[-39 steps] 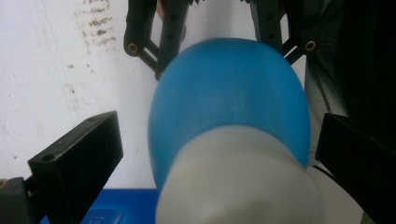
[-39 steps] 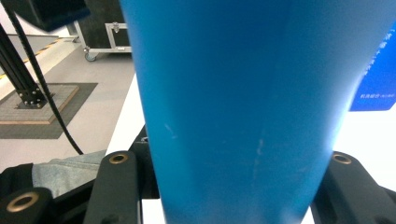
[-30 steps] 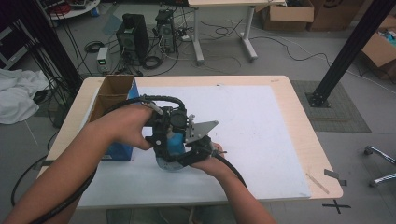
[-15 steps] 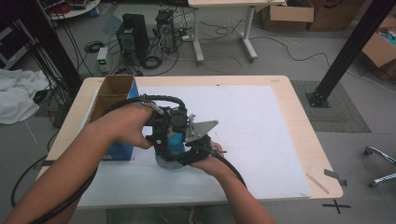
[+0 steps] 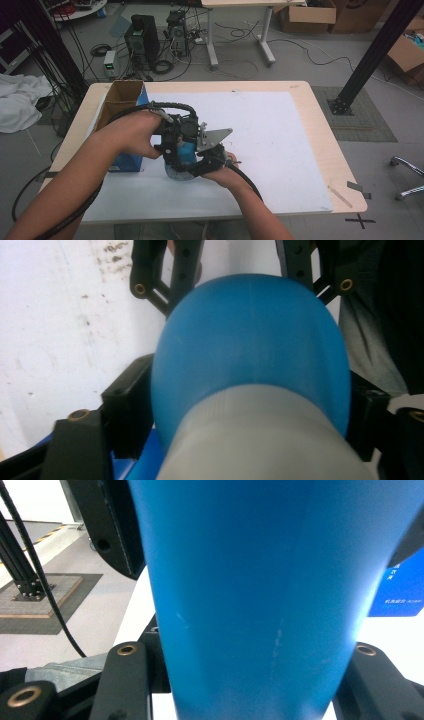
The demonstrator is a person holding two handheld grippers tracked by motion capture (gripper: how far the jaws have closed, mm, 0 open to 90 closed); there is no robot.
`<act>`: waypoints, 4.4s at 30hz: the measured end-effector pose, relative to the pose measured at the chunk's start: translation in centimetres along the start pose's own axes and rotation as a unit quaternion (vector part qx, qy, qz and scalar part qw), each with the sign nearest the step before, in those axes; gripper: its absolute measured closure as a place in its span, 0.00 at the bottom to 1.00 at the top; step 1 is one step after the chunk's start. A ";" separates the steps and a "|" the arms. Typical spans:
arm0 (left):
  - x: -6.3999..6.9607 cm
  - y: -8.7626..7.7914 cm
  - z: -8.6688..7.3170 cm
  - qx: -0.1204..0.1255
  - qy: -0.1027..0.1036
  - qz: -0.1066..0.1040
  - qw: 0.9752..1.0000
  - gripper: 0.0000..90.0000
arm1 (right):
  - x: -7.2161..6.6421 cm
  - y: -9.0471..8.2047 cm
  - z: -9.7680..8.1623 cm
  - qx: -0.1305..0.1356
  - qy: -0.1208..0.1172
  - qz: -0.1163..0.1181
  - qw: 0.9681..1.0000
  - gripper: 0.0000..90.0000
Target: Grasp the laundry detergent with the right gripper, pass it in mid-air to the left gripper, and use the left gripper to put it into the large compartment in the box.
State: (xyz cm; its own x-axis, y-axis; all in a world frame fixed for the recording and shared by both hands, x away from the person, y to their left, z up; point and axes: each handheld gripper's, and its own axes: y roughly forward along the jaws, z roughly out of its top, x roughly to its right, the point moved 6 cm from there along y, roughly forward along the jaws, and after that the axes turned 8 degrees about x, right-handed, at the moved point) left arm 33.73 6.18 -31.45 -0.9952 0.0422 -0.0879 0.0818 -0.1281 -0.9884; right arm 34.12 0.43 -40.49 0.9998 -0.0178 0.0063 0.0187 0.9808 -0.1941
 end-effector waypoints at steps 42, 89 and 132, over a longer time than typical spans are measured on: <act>0.1 -0.6 0.6 -0.028 -0.010 0.002 1.000 0.44 | -0.1 0.0 0.5 0.003 -0.005 -0.024 1.000 0.46; -2.4 -3.7 -0.7 -0.020 -0.091 -0.014 0.996 0.44 | 1.0 -7.5 2.0 -0.076 0.022 -0.071 0.994 0.00; -7.1 -16.3 -11.3 0.015 -0.581 0.057 0.812 0.44 | 3.6 -18.4 1.4 -0.523 0.044 -0.004 0.851 0.00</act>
State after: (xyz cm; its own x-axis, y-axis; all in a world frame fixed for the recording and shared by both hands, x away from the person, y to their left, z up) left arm 40.05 19.17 -16.08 -0.3610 -0.9325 0.0143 0.1935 -0.0900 -0.9770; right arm 37.33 -17.36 -35.53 0.9951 -0.0832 -0.0536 -0.0292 0.2710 -0.9621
